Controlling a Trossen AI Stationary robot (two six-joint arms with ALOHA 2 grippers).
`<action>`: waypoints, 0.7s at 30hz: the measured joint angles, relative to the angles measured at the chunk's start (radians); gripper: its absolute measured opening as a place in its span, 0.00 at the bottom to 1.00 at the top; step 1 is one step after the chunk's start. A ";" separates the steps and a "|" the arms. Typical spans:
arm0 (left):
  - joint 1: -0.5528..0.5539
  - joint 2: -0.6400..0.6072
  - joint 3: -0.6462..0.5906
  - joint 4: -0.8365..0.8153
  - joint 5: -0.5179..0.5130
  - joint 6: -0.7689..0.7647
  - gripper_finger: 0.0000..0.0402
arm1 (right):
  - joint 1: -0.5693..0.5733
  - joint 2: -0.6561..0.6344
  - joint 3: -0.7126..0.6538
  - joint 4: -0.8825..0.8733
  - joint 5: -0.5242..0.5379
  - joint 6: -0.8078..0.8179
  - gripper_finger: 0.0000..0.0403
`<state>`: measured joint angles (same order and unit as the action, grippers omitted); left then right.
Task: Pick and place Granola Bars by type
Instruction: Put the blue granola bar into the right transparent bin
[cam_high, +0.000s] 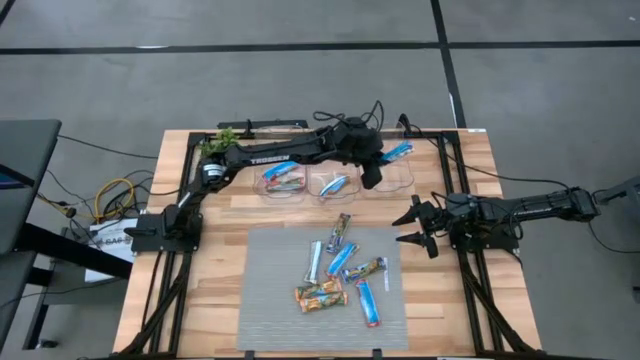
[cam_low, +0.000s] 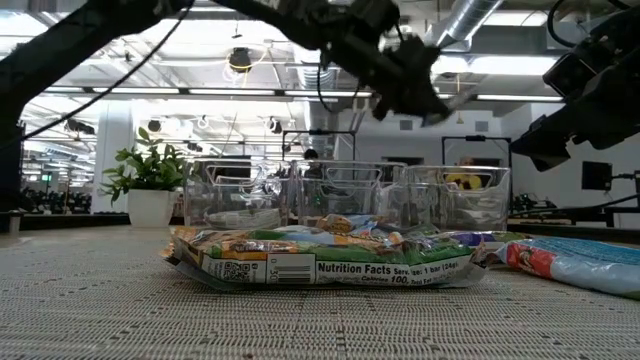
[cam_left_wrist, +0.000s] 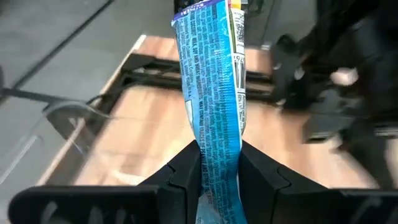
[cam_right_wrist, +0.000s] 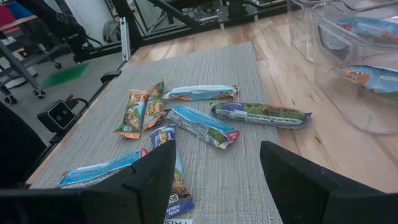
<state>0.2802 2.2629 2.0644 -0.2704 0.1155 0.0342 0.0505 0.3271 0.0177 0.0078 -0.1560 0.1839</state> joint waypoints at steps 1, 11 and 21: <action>0.003 0.007 -0.003 -0.021 -0.001 0.014 0.21 | 0.000 0.000 0.000 0.000 0.000 0.000 0.56; 0.014 0.077 -0.004 -0.036 0.002 0.064 0.21 | 0.000 0.000 0.000 0.000 0.000 0.000 0.56; 0.015 0.083 -0.003 -0.048 0.000 0.060 0.23 | 0.000 0.000 0.000 0.000 0.000 0.000 0.56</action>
<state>0.2957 2.3455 2.0609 -0.3183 0.1153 0.0945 0.0502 0.3271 0.0177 0.0078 -0.1558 0.1841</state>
